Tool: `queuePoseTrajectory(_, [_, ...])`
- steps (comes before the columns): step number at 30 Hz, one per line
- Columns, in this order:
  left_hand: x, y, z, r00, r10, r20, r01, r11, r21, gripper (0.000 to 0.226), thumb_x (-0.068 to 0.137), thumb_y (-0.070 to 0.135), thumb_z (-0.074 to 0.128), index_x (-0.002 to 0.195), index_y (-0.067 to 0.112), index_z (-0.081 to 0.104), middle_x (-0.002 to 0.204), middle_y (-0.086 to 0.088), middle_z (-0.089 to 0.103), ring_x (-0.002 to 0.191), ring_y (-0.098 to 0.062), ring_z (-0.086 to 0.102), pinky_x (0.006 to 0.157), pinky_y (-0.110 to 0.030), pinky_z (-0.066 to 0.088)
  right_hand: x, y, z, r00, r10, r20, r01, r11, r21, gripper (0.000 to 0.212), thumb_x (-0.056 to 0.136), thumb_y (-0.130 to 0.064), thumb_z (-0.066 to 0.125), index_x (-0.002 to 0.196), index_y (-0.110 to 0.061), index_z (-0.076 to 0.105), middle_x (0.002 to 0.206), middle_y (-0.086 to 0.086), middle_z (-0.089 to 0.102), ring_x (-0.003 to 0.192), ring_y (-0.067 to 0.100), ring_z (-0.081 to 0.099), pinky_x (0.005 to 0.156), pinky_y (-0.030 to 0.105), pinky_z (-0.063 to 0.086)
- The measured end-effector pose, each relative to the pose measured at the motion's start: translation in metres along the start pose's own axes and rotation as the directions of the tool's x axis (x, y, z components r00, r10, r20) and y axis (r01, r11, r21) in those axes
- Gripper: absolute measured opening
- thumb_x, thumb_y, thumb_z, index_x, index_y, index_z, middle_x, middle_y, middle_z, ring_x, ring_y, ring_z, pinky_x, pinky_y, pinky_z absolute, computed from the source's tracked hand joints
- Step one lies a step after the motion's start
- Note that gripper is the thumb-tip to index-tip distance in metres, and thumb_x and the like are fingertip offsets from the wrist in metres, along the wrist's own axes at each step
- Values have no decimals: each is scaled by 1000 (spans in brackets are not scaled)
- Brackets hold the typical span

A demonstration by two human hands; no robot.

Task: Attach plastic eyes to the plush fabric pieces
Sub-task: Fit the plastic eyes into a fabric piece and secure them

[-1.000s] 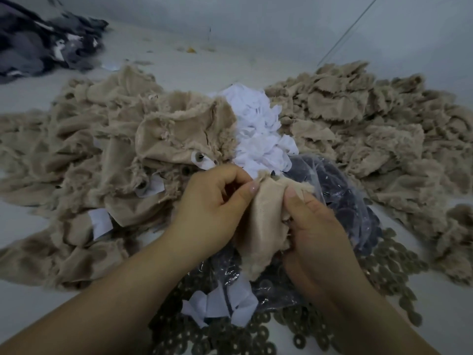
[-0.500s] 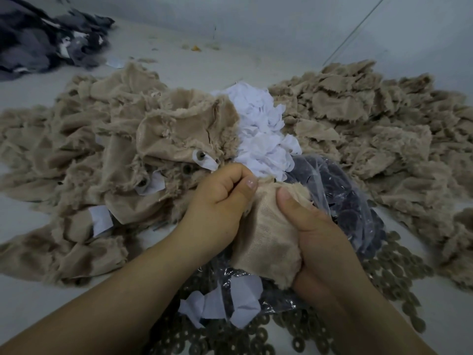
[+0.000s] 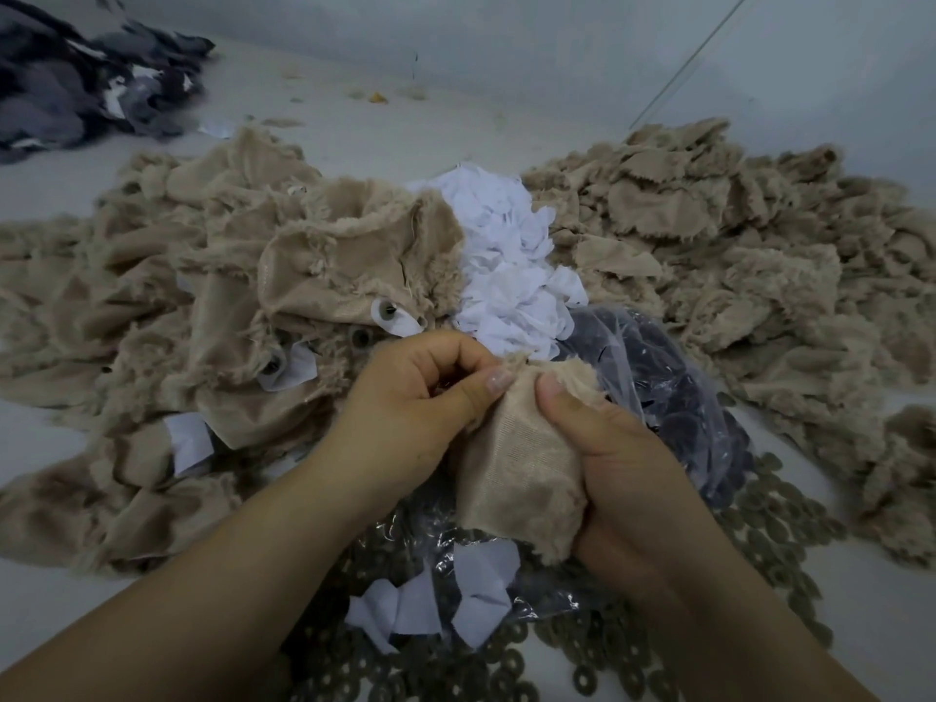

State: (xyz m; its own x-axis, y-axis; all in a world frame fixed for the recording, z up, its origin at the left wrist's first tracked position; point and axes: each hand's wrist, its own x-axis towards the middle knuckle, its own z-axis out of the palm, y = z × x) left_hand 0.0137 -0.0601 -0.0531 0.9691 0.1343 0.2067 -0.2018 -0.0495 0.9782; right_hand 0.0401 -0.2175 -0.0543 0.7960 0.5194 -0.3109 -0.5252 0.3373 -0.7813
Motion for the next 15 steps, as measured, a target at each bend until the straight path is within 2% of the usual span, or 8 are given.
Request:
queuePoseTrajectory(2, [2,-3,-3,998,7,-56,-8,1000,-6,14,83,21,70,70,18,68,59,1,56,57,-12,47,54,-19,40,0,-6,-3,999,-26,-35,20,985,-170,41,83,-31,72,105,3,71,108,22,72,100,40,68,95,58,53])
queuePoseTrajectory(4, [6,-4,-7,991,4,-131,-12,998,-58,11,81,23,68,70,21,70,64,4,61,62,-8,52,58,-17,44,-2,-18,-9,991,-128,-45,82,827,-556,28,74,-31,64,79,-5,71,80,12,72,79,33,68,85,59,55])
queuePoseTrajectory(6, [9,-5,-11,988,-11,-153,-5,995,-103,12,82,24,68,70,23,71,66,7,64,62,-4,55,58,-15,46,-3,-27,-15,989,-140,52,92,299,-950,29,69,-38,53,71,-16,71,66,-2,71,63,17,68,67,38,60])
queuePoseTrajectory(7, [9,-6,-11,988,-21,-151,4,994,-111,13,82,25,68,70,23,71,65,8,64,60,-4,54,57,-15,46,-2,-27,-20,989,-117,96,94,-16,-995,26,73,-37,52,75,-22,73,66,-6,70,58,12,64,58,27,56])
queuePoseTrajectory(8, [9,-6,-11,989,-31,-146,14,993,-114,13,82,25,67,69,23,71,64,8,64,59,-4,55,56,-15,46,1,-24,-25,986,-129,105,73,-232,-970,22,78,-31,54,79,-27,75,69,-9,69,57,8,60,54,20,51])
queuePoseTrajectory(9, [9,-7,-11,989,-40,-142,23,993,-119,13,81,25,67,69,24,71,63,8,64,59,-4,55,55,-16,46,3,-19,-28,978,-173,119,54,-338,-940,18,82,-25,57,84,-30,75,74,-11,68,62,7,59,56,18,47])
queuePoseTrajectory(11, [9,-9,-10,989,-48,-137,30,990,-135,13,81,26,69,69,23,71,63,7,65,58,-3,55,54,-16,46,10,-5,-32,957,-243,158,56,-381,-923,12,83,-21,65,82,-32,70,78,-9,61,75,13,61,66,25,47])
queuePoseTrajectory(15, [8,-12,-11,990,-47,-130,27,988,-153,13,83,25,70,70,22,71,64,7,64,60,-2,54,55,-15,46,21,11,-38,952,-251,178,73,-377,-923,28,76,-19,75,69,-32,53,68,-3,45,69,24,57,62,30,42])
